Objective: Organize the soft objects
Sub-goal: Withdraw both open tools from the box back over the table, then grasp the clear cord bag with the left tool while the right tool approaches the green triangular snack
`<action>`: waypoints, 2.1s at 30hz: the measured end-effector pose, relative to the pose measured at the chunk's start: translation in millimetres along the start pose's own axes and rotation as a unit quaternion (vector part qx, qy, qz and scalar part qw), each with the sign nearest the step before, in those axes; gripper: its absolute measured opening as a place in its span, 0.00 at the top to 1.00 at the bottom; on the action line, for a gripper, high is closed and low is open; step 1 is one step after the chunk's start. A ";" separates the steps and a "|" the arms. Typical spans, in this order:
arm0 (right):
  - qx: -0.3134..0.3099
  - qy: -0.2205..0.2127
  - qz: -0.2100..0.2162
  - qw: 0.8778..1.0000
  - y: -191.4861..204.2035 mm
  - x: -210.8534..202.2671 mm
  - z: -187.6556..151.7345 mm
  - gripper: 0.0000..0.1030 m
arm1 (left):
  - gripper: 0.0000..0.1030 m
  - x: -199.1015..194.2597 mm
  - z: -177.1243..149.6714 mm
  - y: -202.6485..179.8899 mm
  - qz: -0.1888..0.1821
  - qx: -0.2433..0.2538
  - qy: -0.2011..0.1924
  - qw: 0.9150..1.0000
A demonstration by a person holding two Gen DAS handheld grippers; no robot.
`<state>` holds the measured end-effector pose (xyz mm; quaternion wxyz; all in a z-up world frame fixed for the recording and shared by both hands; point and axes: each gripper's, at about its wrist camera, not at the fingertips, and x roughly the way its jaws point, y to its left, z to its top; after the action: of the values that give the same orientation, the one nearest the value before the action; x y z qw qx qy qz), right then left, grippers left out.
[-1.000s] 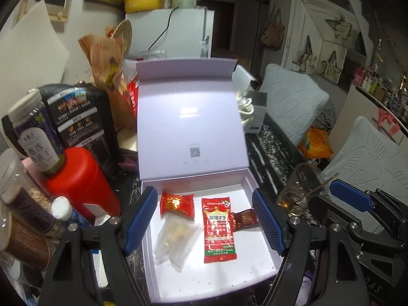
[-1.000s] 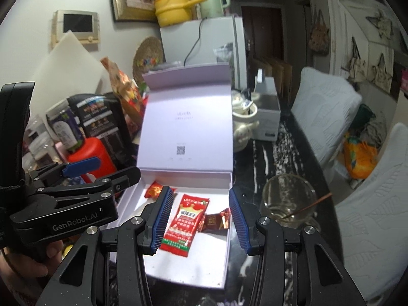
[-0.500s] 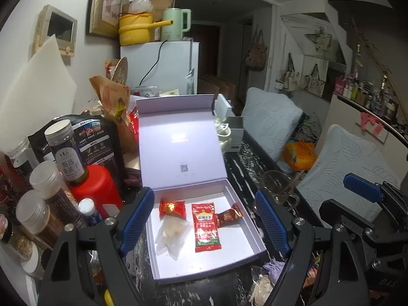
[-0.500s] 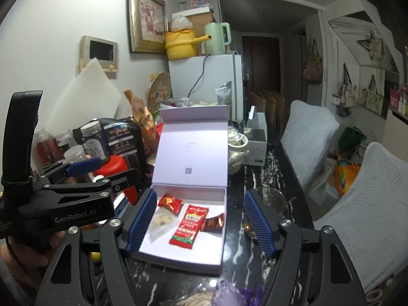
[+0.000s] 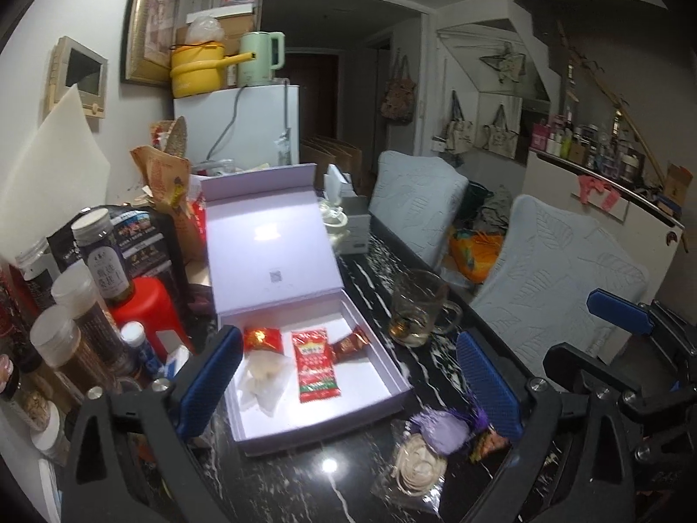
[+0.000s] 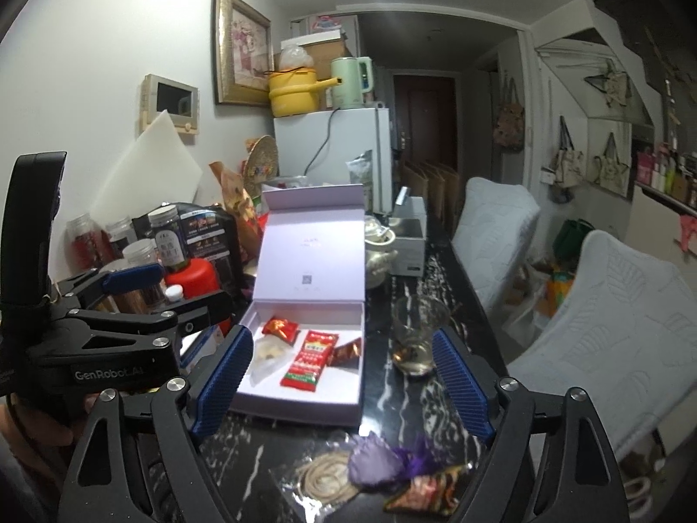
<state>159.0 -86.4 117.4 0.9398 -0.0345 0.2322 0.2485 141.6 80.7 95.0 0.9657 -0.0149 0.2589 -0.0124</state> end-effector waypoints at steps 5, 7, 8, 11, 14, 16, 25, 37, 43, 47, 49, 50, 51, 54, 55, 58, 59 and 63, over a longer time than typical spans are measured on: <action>0.008 0.002 -0.013 1.000 -2.3 -16.9 -18.9 0.15 | 0.03 -5.0 -16.2 -12.3 -0.032 0.004 0.011 0.999; 0.014 0.004 -0.016 1.000 -4.3 -21.5 -26.3 0.15 | 0.03 -6.0 -22.9 -18.0 -0.044 0.008 0.016 0.999; 0.017 0.005 -0.018 1.000 -5.6 -24.1 -30.6 0.15 | 0.03 -6.3 -26.1 -20.6 -0.048 0.010 0.018 0.999; 0.026 0.009 -0.024 0.999 -9.3 -30.3 -42.6 0.15 | 0.03 -7.1 -35.1 -29.7 -0.067 0.022 0.021 0.997; 0.037 0.011 -0.029 0.999 -13.7 -35.9 -54.7 0.15 | 0.03 -6.3 -44.9 -36.1 -0.083 0.027 0.022 0.996; 0.046 0.014 -0.033 0.998 -18.1 -39.3 -62.5 0.15 | 0.03 -3.1 -52.3 -39.8 -0.094 0.029 0.030 0.995; 0.073 0.030 -0.059 0.995 -32.4 -43.8 -102.9 0.15 | 0.03 11.1 -81.0 -55.8 -0.116 0.047 0.046 0.991; 0.112 0.067 -0.060 0.990 -64.8 -23.8 -152.0 0.15 | 0.03 58.5 -119.7 -58.8 -0.147 0.023 0.118 0.982; 0.118 0.089 -0.064 0.987 -79.2 -10.2 -170.5 0.15 | 0.03 83.1 -129.3 -60.0 -0.144 0.027 0.142 0.979; 0.118 0.107 -0.074 0.984 -87.0 1.9 -180.8 0.15 | 0.03 102.5 -134.1 -59.9 -0.137 0.034 0.161 0.977; 0.121 0.115 -0.076 0.983 -91.2 6.8 -185.2 0.15 | 0.03 112.0 -136.4 -59.9 -0.134 0.035 0.171 0.975; 0.121 0.119 -0.076 0.982 -92.6 9.5 -187.4 0.15 | 0.03 116.5 -137.6 -60.1 -0.132 0.036 0.176 0.975; 0.121 0.124 -0.078 0.982 -94.1 12.3 -189.9 0.15 | 0.03 121.4 -139.1 -60.5 -0.131 0.037 0.182 0.974; 0.115 0.133 -0.086 0.981 -96.5 19.1 -194.8 0.15 | 0.03 133.6 -143.0 -62.4 -0.132 0.038 0.199 0.970; 0.114 0.136 -0.088 0.980 -97.3 21.1 -196.3 0.15 | 0.03 137.3 -144.6 -63.3 -0.133 0.038 0.206 0.969; 0.114 0.144 -0.092 0.979 -99.7 26.7 -199.7 0.15 | 0.03 148.8 -149.1 -65.3 -0.130 0.041 0.223 0.965; 0.113 0.146 -0.093 0.978 -100.4 28.6 -201.0 0.15 | 0.03 152.4 -150.3 -65.2 -0.133 0.040 0.228 0.964; 0.127 0.156 -0.085 0.976 -106.1 33.3 -204.7 0.15 | 0.03 163.8 -153.8 -60.7 -0.134 0.027 0.248 0.959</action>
<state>150.1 -201.0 -85.2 0.9063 0.0268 0.4018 0.1281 205.5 11.4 -117.7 0.8606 -0.0198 0.4858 -0.1517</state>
